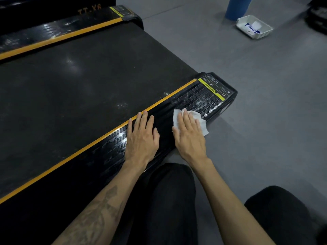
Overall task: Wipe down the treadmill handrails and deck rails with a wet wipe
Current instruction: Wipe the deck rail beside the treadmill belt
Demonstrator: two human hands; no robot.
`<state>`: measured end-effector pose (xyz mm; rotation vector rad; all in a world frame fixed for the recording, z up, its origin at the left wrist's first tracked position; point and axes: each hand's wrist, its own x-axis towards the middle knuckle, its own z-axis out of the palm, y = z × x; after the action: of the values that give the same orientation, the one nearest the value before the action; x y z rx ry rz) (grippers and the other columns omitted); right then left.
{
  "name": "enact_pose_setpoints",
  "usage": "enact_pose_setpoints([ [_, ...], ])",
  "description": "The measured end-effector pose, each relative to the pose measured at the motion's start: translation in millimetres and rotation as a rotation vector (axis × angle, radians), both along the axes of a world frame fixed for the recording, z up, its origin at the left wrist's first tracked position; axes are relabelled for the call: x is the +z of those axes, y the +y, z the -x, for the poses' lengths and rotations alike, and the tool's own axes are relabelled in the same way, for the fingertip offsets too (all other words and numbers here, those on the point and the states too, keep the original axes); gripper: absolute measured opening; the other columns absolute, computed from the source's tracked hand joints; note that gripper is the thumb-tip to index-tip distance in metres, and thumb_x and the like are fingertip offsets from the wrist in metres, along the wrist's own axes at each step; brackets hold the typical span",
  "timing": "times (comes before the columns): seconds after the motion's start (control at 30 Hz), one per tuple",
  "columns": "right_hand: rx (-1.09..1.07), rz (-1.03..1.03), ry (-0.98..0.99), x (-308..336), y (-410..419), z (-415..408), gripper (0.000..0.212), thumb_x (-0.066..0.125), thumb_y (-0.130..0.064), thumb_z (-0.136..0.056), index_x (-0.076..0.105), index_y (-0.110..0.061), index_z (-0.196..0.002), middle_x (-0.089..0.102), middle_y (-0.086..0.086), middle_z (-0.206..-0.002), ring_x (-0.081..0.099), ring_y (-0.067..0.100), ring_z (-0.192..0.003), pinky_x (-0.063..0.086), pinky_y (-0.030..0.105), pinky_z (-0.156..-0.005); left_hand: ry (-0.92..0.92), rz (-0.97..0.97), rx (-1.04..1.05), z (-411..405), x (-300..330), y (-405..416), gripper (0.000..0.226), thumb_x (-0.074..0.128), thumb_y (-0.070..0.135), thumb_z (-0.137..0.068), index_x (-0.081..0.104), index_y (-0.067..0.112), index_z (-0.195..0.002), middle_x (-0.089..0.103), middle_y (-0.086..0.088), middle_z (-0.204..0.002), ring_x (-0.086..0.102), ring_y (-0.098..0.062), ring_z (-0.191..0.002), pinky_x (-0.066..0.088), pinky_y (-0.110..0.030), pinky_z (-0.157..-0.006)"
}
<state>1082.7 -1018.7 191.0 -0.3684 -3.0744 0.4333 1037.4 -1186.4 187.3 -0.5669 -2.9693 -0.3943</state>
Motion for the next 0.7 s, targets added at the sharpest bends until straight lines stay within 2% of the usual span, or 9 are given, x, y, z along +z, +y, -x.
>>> enact_pose_setpoints([
  [0.1, -0.091, 0.065, 0.036, -1, -9, -16, 0.061, 0.023, -0.038, -0.111, 0.010, -0.010, -0.164, -0.001, 0.006, -0.172, -0.004, 0.018, -0.159, -0.004, 0.037, -0.129, 0.001, -0.004, 0.004, 0, -1, 1, 0.053, 0.035, 0.035, -0.107, 0.039, 0.015, -0.156, 0.028, -0.009, -0.167, 0.017, -0.023, -0.158, 0.015, -0.050, -0.129],
  [0.2, -0.042, 0.121, 0.011, -2, -22, -13, 0.064, 0.027, -0.039, -0.110, 0.010, -0.009, -0.164, -0.002, 0.005, -0.172, -0.005, 0.017, -0.159, -0.004, 0.037, -0.129, 0.004, -0.001, 0.012, 2, -1, 2, 0.052, 0.036, 0.034, -0.107, 0.039, 0.015, -0.156, 0.028, -0.009, -0.167, 0.018, -0.023, -0.158, 0.016, -0.050, -0.128],
  [0.3, 0.032, 0.065, -0.016, 4, -6, 6, 0.062, 0.022, -0.042, -0.112, 0.009, -0.013, -0.165, -0.003, 0.003, -0.173, -0.005, 0.017, -0.159, -0.004, 0.038, -0.129, 0.015, 0.011, 0.013, 1, -1, 3, 0.052, 0.037, 0.033, -0.107, 0.039, 0.014, -0.156, 0.029, -0.010, -0.167, 0.019, -0.023, -0.157, 0.017, -0.050, -0.128],
  [0.47, -0.071, 0.069, 0.020, 2, -7, -7, 0.064, 0.023, -0.042, -0.111, 0.010, -0.009, -0.164, 0.000, 0.007, -0.172, -0.002, 0.019, -0.159, 0.001, 0.038, -0.129, 0.012, 0.003, -0.006, 2, 0, 6, 0.053, 0.038, 0.031, -0.107, 0.040, 0.009, -0.155, 0.029, -0.012, -0.167, 0.020, -0.022, -0.157, 0.018, -0.047, -0.128],
  [0.57, 0.007, 0.061, 0.017, -3, -19, -9, 0.064, 0.028, -0.042, -0.110, 0.014, -0.009, -0.164, 0.003, 0.008, -0.172, 0.001, 0.021, -0.159, 0.000, 0.037, -0.129, 0.007, 0.003, 0.004, 3, 0, 7, 0.054, 0.037, 0.032, -0.107, 0.038, 0.010, -0.156, 0.028, -0.011, -0.167, 0.019, -0.021, -0.157, 0.017, -0.046, -0.129],
  [0.7, 0.070, -0.007, 0.008, 2, 10, 12, 0.059, 0.025, -0.040, -0.112, 0.016, -0.014, -0.164, 0.006, 0.005, -0.173, 0.003, 0.020, -0.159, 0.003, 0.039, -0.129, 0.004, -0.005, 0.003, 3, 1, 8, 0.053, 0.038, 0.032, -0.107, 0.038, 0.011, -0.156, 0.027, -0.010, -0.168, 0.017, -0.021, -0.158, 0.016, -0.046, -0.129],
])
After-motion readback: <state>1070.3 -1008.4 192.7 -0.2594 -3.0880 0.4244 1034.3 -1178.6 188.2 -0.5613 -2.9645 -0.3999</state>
